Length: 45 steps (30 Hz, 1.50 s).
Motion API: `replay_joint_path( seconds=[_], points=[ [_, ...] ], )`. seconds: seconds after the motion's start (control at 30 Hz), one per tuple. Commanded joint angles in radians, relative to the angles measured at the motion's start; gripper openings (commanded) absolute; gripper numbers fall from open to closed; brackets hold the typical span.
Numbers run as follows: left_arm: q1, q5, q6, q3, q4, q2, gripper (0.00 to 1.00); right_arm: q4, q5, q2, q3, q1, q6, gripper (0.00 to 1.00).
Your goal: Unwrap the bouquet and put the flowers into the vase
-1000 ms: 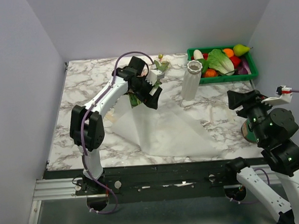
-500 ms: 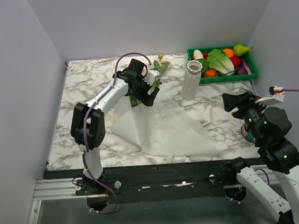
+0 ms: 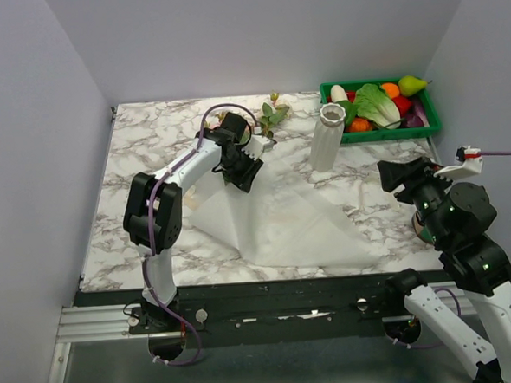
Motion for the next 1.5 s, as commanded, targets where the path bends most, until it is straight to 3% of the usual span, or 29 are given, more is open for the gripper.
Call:
replay_joint_path(
  seconds=[0.0,0.07,0.1,0.2,0.53,0.77,0.97,1.23,1.47],
  points=[
    [0.011,0.047,0.016,0.002,-0.053,-0.026,0.33,0.024,-0.030,0.009,-0.024,0.000,0.006,0.67],
    [0.012,0.063,0.015,0.013,-0.079,-0.037,0.23,0.027,-0.032,0.010,-0.032,0.000,0.007,0.67],
    [0.012,0.075,0.012,0.018,-0.086,-0.040,0.14,0.030,-0.033,0.010,-0.035,0.000,0.009,0.67],
    [0.010,0.093,0.008,0.033,-0.111,-0.060,0.01,0.035,-0.039,0.007,-0.049,0.000,0.009,0.67],
    [-0.024,0.259,0.052,0.039,-0.237,-0.247,0.00,0.041,-0.044,0.007,-0.057,0.000,-0.003,0.67],
    [-0.129,0.377,0.144,-0.036,-0.364,-0.448,0.01,0.044,-0.041,0.021,-0.040,0.001,-0.025,0.67],
    [-0.241,0.459,0.227,-0.125,-0.487,-0.603,0.25,0.056,-0.045,0.035,-0.038,0.000,-0.040,0.67],
    [-0.347,0.397,0.362,-0.268,-0.643,-0.693,0.74,0.061,-0.055,0.051,-0.050,0.000,-0.060,0.67],
    [-0.390,0.370,0.387,-0.266,-0.700,-0.808,0.95,0.070,-0.070,0.081,-0.064,0.000,-0.052,0.67]
  ],
)
